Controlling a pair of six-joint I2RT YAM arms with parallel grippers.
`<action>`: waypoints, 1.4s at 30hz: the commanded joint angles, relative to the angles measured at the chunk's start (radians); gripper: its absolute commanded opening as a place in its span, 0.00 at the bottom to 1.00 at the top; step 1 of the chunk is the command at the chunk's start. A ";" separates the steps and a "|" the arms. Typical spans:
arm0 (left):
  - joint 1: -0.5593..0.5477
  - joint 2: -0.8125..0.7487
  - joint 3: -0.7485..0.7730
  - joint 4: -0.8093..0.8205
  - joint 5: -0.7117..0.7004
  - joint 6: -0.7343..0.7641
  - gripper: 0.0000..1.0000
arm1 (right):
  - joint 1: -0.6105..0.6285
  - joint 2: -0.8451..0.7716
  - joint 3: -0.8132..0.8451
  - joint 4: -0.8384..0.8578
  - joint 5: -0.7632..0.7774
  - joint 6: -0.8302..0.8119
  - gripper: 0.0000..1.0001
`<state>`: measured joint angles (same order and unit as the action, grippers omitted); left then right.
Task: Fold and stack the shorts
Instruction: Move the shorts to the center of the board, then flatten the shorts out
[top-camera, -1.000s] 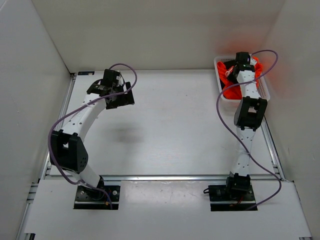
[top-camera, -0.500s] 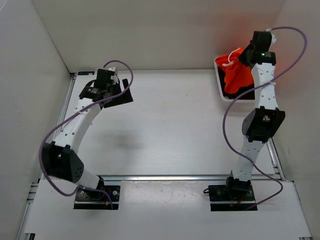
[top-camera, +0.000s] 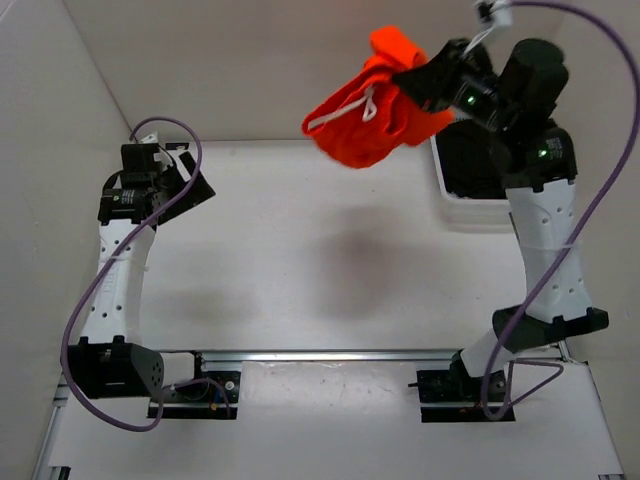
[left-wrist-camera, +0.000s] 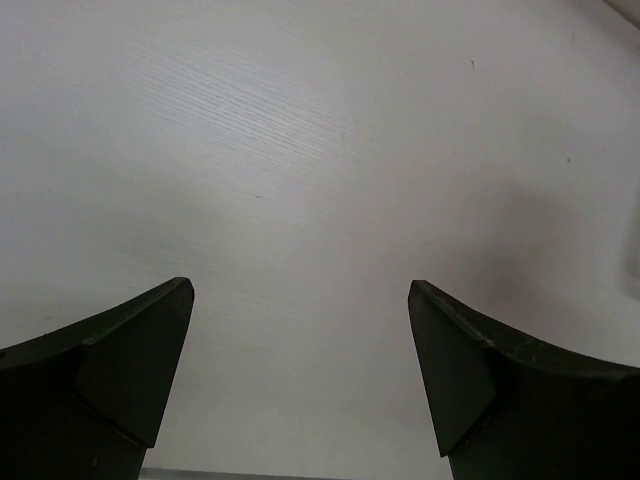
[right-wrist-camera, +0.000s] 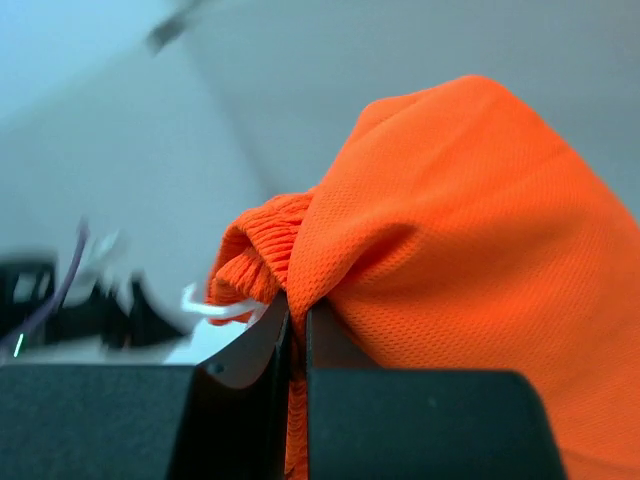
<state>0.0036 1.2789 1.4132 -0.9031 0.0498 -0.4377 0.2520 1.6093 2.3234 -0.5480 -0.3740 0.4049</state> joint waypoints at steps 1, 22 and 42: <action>0.071 -0.056 0.073 -0.074 0.035 0.014 1.00 | 0.113 -0.067 -0.246 0.023 -0.055 -0.144 0.01; -0.143 -0.164 -0.557 0.110 0.216 -0.191 1.00 | 0.265 -0.285 -1.292 0.054 0.178 0.144 0.51; -0.119 0.365 -0.435 0.162 0.039 -0.329 0.99 | 0.615 0.156 -1.270 0.353 -0.022 0.594 0.80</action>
<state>-0.1181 1.6196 0.9386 -0.7631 0.1135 -0.7467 0.8520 1.7554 1.0359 -0.2588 -0.3553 0.9012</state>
